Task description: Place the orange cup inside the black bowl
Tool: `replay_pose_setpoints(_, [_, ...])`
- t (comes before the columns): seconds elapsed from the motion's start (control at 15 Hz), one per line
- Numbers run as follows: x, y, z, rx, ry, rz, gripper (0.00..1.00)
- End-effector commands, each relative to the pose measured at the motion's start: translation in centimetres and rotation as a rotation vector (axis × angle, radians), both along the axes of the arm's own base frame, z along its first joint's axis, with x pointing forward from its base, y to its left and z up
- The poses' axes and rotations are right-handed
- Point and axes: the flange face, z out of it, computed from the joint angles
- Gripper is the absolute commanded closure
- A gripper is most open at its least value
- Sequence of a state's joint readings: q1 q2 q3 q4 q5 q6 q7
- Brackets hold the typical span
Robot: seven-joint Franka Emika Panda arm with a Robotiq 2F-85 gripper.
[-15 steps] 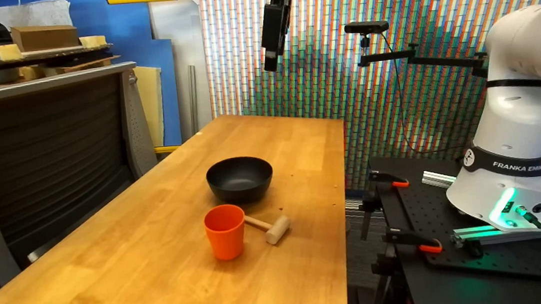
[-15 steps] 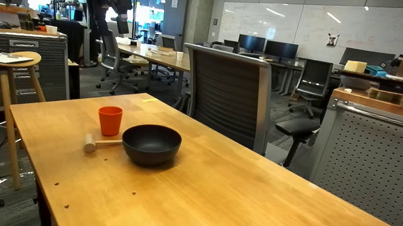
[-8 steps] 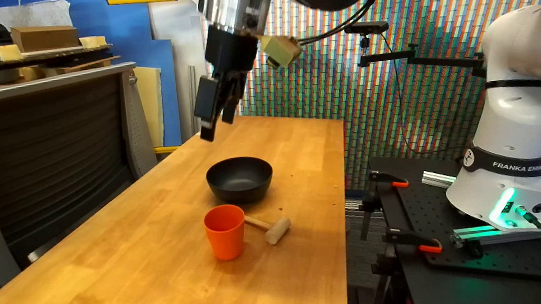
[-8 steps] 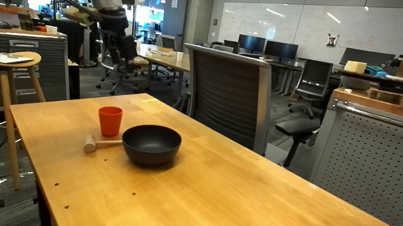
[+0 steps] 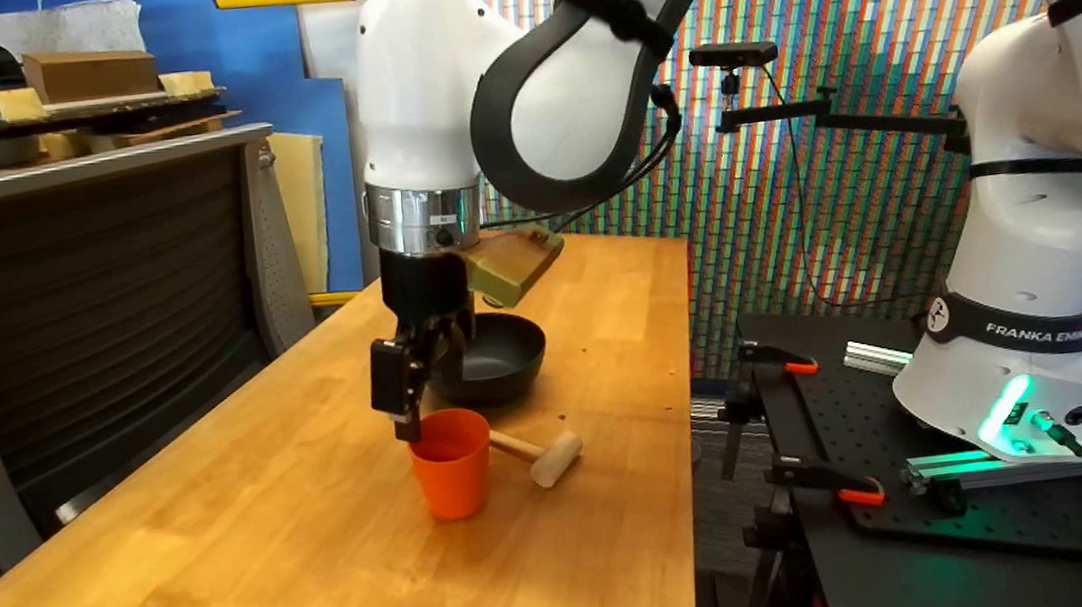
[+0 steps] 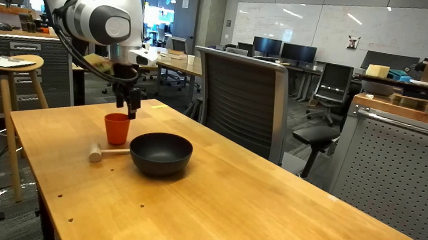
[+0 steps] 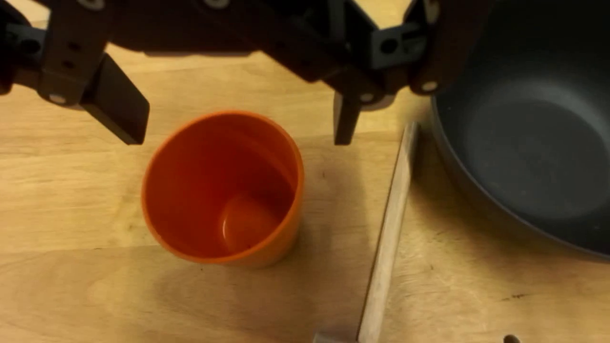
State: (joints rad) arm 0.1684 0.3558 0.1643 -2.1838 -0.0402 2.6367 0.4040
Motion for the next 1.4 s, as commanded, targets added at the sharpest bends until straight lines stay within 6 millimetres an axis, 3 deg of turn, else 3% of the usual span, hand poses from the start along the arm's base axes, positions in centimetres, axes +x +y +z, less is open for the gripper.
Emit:
replay_pose_setpoints(0.0, [0.9,-0.6,-0.5,-0.022,0.043,-0.071,0.00])
replay_pose_setpoints(0.27, [0.3,-2.3,-1.0,-0.040,0.075,-0.134,0.00])
replay_pose_setpoints(0.33, [0.2,-2.4,-1.5,-0.033,0.091,-0.137,0.25])
replay_pose_setpoints(0.47, [0.0,-2.1,-2.4,-0.004,0.121,-0.146,0.34])
replay_pose_setpoints(0.93, [-0.7,-1.2,-3.6,0.087,0.170,-0.195,0.89])
replay_pose_setpoints(1.07, [-0.8,-1.6,-2.0,0.086,0.138,-0.211,1.00])
replay_pose_setpoints(1.33, [-1.1,-4.0,3.2,0.050,0.020,-0.268,0.99])
